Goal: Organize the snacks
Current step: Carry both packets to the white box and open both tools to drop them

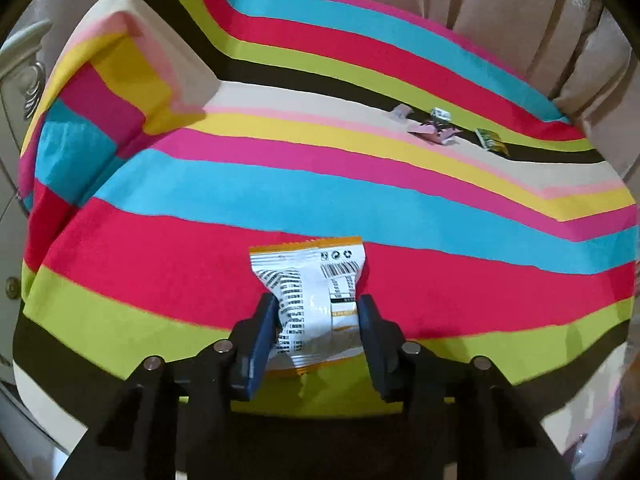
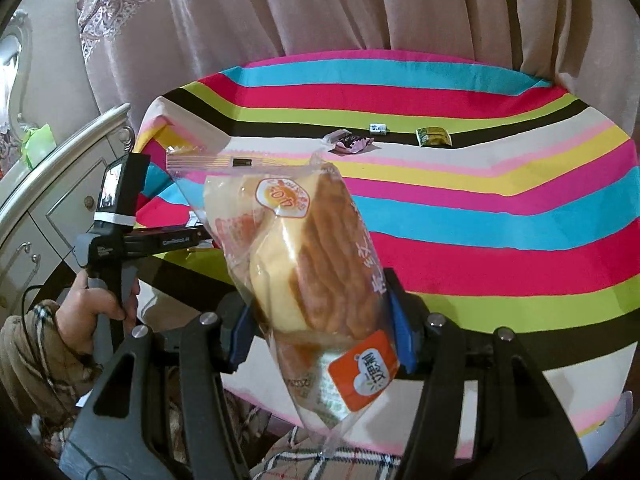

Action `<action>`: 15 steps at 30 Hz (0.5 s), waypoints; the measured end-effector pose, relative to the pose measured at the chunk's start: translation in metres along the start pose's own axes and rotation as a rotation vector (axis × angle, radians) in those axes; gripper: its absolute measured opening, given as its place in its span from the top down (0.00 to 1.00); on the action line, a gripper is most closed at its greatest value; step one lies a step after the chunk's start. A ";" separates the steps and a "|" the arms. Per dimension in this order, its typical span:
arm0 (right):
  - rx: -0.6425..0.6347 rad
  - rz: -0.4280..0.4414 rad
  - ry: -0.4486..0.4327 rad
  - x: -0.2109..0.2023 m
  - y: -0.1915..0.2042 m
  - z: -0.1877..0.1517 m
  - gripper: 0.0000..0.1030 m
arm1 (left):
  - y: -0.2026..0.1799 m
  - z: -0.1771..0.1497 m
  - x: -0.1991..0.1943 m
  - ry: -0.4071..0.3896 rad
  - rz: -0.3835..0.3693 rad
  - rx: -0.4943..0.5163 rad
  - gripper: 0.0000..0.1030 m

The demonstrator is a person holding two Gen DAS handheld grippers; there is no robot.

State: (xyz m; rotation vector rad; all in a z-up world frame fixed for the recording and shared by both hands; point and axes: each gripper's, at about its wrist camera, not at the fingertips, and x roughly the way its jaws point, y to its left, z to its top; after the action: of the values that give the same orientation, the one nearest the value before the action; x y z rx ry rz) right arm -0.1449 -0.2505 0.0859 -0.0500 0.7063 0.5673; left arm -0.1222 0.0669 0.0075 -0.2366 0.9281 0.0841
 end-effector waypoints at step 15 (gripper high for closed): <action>0.015 -0.009 -0.331 -0.094 0.016 0.004 0.41 | -0.063 0.003 -0.155 -0.431 0.050 0.225 0.60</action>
State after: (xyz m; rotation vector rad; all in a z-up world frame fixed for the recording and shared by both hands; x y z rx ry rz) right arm -0.2088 -0.2810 0.1497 0.0543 0.3878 0.5456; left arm -0.2017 0.0114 0.1435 0.0160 0.5085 0.0722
